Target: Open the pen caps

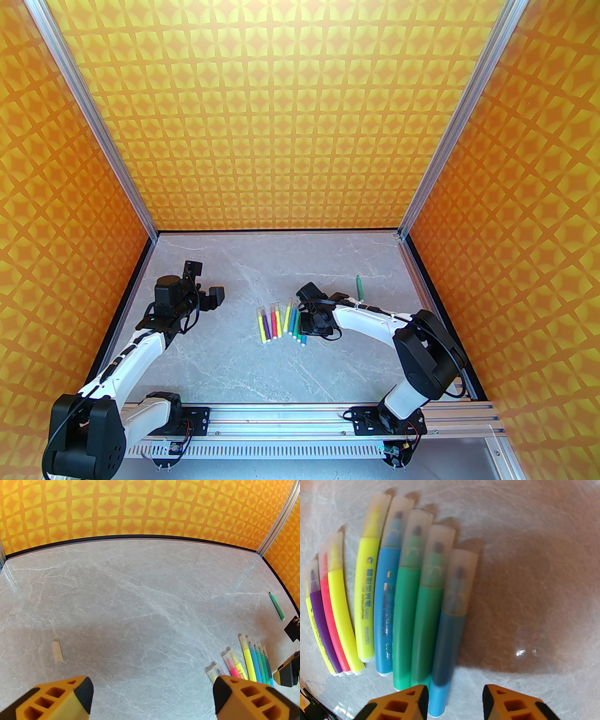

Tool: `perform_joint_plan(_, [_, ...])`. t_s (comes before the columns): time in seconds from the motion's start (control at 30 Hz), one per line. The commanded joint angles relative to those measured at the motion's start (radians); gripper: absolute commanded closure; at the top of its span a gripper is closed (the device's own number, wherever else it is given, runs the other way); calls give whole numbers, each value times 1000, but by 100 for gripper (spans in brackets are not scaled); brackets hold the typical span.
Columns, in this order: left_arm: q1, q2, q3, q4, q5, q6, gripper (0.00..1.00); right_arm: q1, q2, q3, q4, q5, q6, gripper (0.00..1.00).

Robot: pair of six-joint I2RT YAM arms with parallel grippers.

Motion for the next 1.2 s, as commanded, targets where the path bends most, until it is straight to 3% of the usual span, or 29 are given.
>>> perform_joint_plan(0.0, [-6,-15,-6,-2,-2,18,11,6,24,-9,20,-13,23,58])
perform_joint_plan(0.3, [-6,-15,-8,-9,-14,21,11,6,69,10,3,-31,8,62])
perform_joint_plan(0.83, [-14,-64,-7,-14,-15,14,11,6,160,129,-219,108,-150,69])
perform_joint_plan(1.17, [-19,-68,-7,-16,-14,13,12,6,242,160,-223,132,-162,71])
